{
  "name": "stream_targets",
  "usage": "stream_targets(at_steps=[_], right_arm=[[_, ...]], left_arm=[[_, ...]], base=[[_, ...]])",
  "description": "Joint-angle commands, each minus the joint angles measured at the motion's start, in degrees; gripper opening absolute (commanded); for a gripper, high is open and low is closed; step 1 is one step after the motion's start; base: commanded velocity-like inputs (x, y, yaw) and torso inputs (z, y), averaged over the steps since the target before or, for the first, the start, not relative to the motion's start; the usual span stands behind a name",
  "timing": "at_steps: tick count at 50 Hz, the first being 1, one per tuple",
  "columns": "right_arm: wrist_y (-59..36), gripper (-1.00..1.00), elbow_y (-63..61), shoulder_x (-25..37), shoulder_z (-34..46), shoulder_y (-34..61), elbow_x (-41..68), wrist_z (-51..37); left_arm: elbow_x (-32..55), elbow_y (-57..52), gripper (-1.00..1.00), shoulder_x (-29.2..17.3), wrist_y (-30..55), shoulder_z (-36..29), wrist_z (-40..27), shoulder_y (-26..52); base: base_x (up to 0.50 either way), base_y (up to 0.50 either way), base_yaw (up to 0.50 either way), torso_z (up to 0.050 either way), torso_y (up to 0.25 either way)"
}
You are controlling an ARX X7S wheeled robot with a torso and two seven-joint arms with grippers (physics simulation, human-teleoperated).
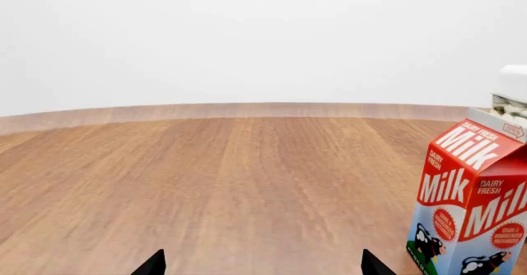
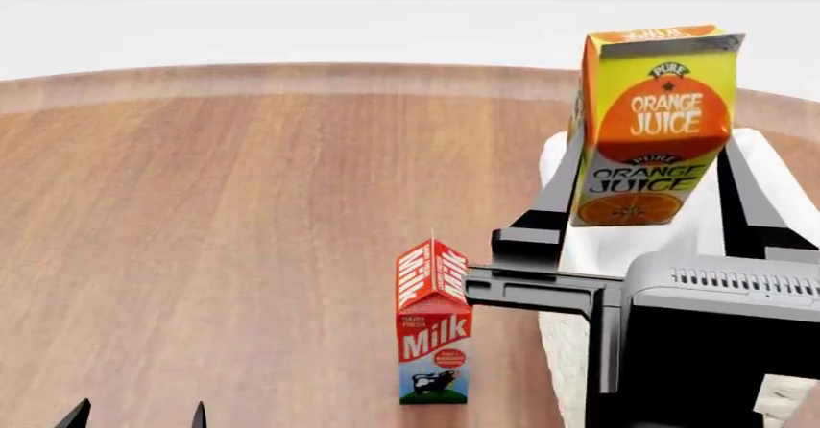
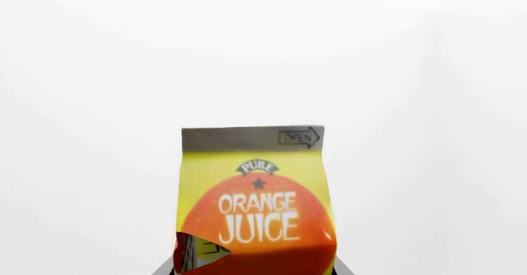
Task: Pick up the orange juice, and put it in the basket.
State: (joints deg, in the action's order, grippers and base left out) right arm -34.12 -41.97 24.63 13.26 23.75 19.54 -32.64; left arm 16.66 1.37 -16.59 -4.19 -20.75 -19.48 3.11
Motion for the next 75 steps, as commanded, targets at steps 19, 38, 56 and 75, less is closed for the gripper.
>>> stream_targets(at_steps=[19,38,56,75], right_arm=[[4.2,-1.0,15.9,-1.1,-0.72,4.96,-3.94,2.04],[13.58,-1.0,34.32,-4.43,0.82,8.6,-6.05,4.16],[18.81,-1.0,47.07,-6.43,2.06,12.74,-8.08,4.79],[24.4,-1.0,61.49,-8.39,2.39,18.06,-9.28,5.45]], left_arm=[[0.3,0.05,1.0,-0.3,-0.16,-0.43,-0.36,0.12],[0.49,0.08,1.0,-0.48,-0.26,-0.7,-0.58,0.2],[0.66,0.11,1.0,-0.65,-0.35,-0.94,-0.78,0.27],[0.84,0.14,1.0,-0.82,-0.44,-1.2,-0.99,0.35]], base=[[0.0,0.0,0.0,0.001,0.001],[0.0,0.0,0.0,0.0,0.001],[0.0,0.0,0.0,0.0,0.001],[0.0,0.0,0.0,0.001,0.001]])
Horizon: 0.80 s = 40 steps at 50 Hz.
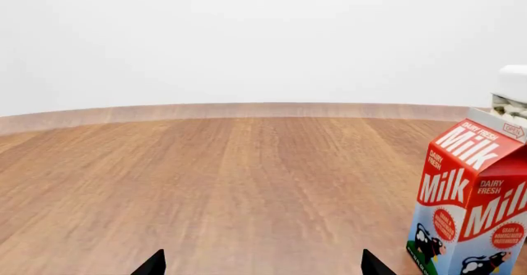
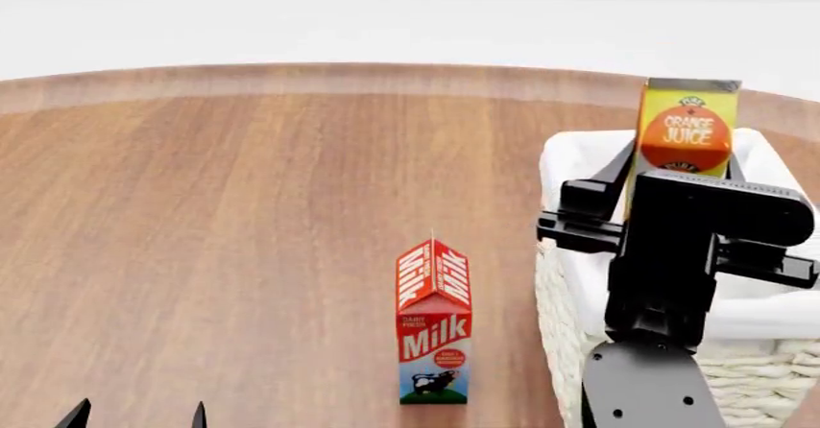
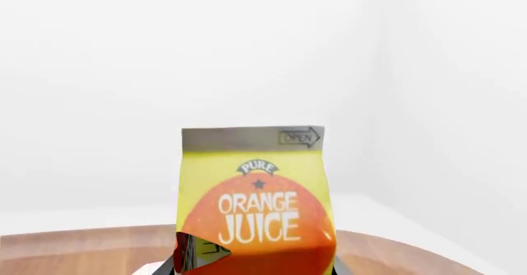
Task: Pick up the orange juice, and put it in the basket.
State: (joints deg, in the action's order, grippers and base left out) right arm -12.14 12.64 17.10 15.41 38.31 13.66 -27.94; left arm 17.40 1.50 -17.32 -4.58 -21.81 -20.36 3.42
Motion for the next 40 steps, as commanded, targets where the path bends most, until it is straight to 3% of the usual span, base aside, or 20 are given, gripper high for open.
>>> stream_targets(at_steps=[1,40], right_arm=[[2.76,-1.0,7.66,-0.95,0.25,3.78,-3.5,0.75],[13.95,-1.0,32.06,-4.51,2.23,13.01,-6.77,0.51]], left_arm=[[0.11,0.02,1.0,-0.1,-0.06,-0.15,-0.13,0.05],[0.45,0.08,1.0,-0.44,-0.25,-0.66,-0.54,0.19]], base=[[0.0,0.0,0.0,0.0,0.0],[0.0,0.0,0.0,0.0,0.001]])
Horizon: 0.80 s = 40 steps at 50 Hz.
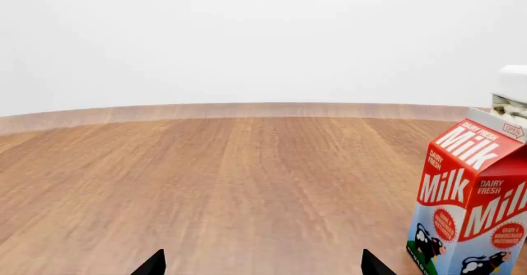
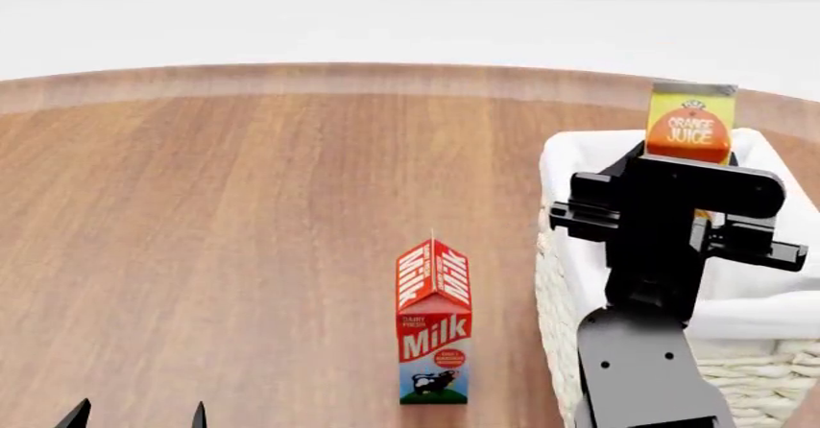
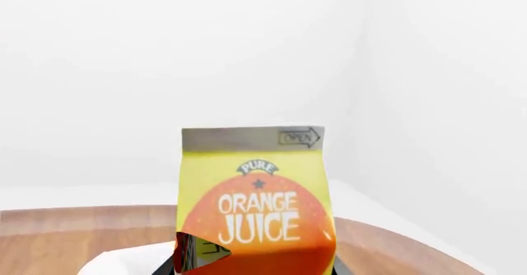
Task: Pick up the orange juice, and put it in the basket.
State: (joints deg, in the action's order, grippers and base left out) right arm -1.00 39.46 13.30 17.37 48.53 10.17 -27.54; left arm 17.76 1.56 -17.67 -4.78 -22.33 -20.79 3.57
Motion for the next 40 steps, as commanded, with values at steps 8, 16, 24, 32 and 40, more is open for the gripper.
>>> stream_targets(at_steps=[8,16,24,32,40], right_arm=[[3.81,-1.0,7.18,-0.91,0.53,3.3,-3.5,0.05],[3.42,-1.0,6.19,-0.61,0.57,2.93,-3.69,-0.7],[1.34,1.0,3.48,-0.15,0.13,2.15,-2.83,-0.75],[1.67,1.0,2.59,-0.08,0.39,1.51,-3.02,-1.07],[0.36,1.0,-0.51,0.36,0.33,0.57,-2.45,-0.91]], left_arm=[[0.16,0.03,1.0,-0.16,-0.09,-0.23,-0.19,0.07],[0.23,0.04,1.0,-0.22,-0.13,-0.33,-0.27,0.1],[0.3,0.05,1.0,-0.29,-0.16,-0.43,-0.35,0.13],[0.36,0.06,1.0,-0.35,-0.2,-0.53,-0.43,0.16],[0.43,0.08,1.0,-0.42,-0.24,-0.62,-0.51,0.19]], base=[[0.0,0.0,0.0,0.0,0.0],[0.0,0.0,0.0,0.0,0.001],[0.0,0.0,0.0,0.0,0.0],[0.0,0.0,0.0,0.0,0.0],[0.0,0.0,0.0,0.0,0.0]])
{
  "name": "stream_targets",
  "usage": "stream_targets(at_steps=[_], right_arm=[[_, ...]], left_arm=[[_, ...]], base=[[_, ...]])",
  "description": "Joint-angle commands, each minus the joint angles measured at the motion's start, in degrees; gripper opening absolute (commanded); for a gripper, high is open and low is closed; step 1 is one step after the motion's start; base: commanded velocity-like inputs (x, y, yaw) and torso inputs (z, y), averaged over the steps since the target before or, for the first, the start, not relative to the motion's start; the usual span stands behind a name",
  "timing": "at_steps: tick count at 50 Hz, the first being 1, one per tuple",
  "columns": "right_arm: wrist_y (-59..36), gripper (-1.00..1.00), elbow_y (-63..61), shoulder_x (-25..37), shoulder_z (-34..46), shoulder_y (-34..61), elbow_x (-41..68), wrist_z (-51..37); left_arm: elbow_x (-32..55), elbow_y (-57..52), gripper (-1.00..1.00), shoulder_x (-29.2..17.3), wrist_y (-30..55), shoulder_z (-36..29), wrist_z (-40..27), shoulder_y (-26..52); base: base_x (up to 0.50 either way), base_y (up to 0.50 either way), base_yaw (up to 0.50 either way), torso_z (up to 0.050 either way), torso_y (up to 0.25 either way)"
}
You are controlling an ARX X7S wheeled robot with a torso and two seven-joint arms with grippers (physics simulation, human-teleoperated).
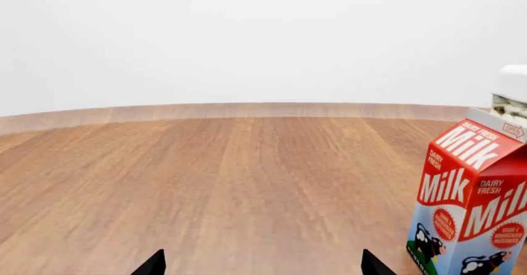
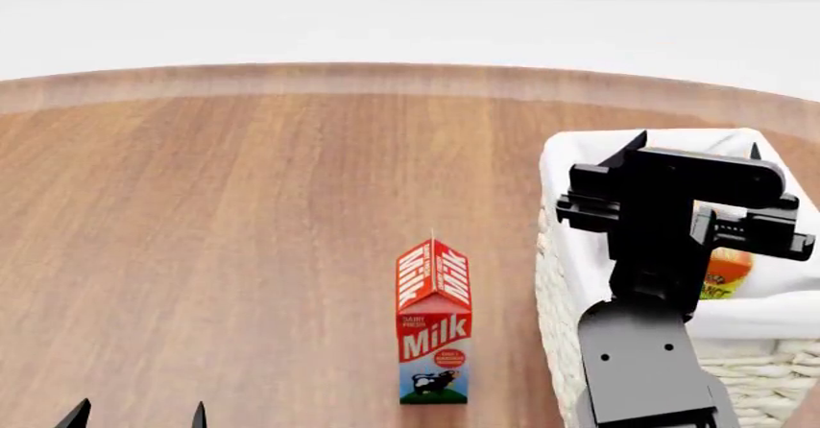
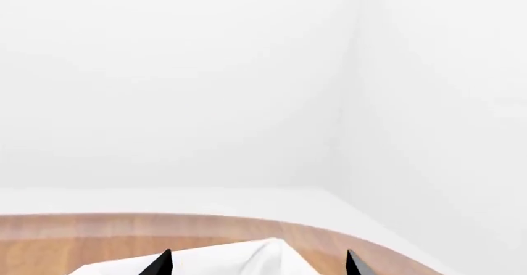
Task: Pick up the orange juice, and put it in the basket.
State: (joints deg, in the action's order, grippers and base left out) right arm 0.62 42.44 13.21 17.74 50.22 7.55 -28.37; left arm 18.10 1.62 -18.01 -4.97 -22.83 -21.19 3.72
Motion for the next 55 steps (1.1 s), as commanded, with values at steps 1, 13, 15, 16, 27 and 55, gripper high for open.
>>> stream_targets(at_steps=[1,13,15,16,27,55], right_arm=[[-1.47,1.0,-4.35,0.53,0.14,-1.63,0.07,-0.12],[-6.91,1.0,-20.82,3.13,-0.56,-7.84,2.59,-0.07],[-7.75,1.0,-23.02,3.51,-0.75,-8.52,3.05,-0.1],[-8.25,1.0,-24.63,3.8,-0.8,-9.14,3.18,-0.26],[-11.92,1.0,-36.35,5.54,-0.51,-12.98,4.33,-0.69],[-18.03,1.0,-54.19,8.99,-0.49,-17.85,6.29,-1.76]], left_arm=[[0.1,0.02,1.0,-0.09,-0.05,-0.14,-0.11,0.04],[0.19,0.03,1.0,-0.19,-0.11,-0.28,-0.23,0.09],[0.21,0.04,1.0,-0.2,-0.12,-0.31,-0.25,0.09],[0.22,0.04,1.0,-0.21,-0.12,-0.32,-0.26,0.1],[0.3,0.05,1.0,-0.3,-0.17,-0.45,-0.36,0.14],[0.52,0.09,1.0,-0.51,-0.3,-0.77,-0.62,0.24]], base=[[0.0,0.0,0.0,0.0,0.0],[0.0,0.0,0.0,0.0,0.0],[0.0,0.0,0.0,0.0,0.0],[0.0,0.0,0.0,0.0,0.0],[0.0,0.0,0.0,0.0,0.0],[0.0,0.0,0.0,0.0,0.0]])
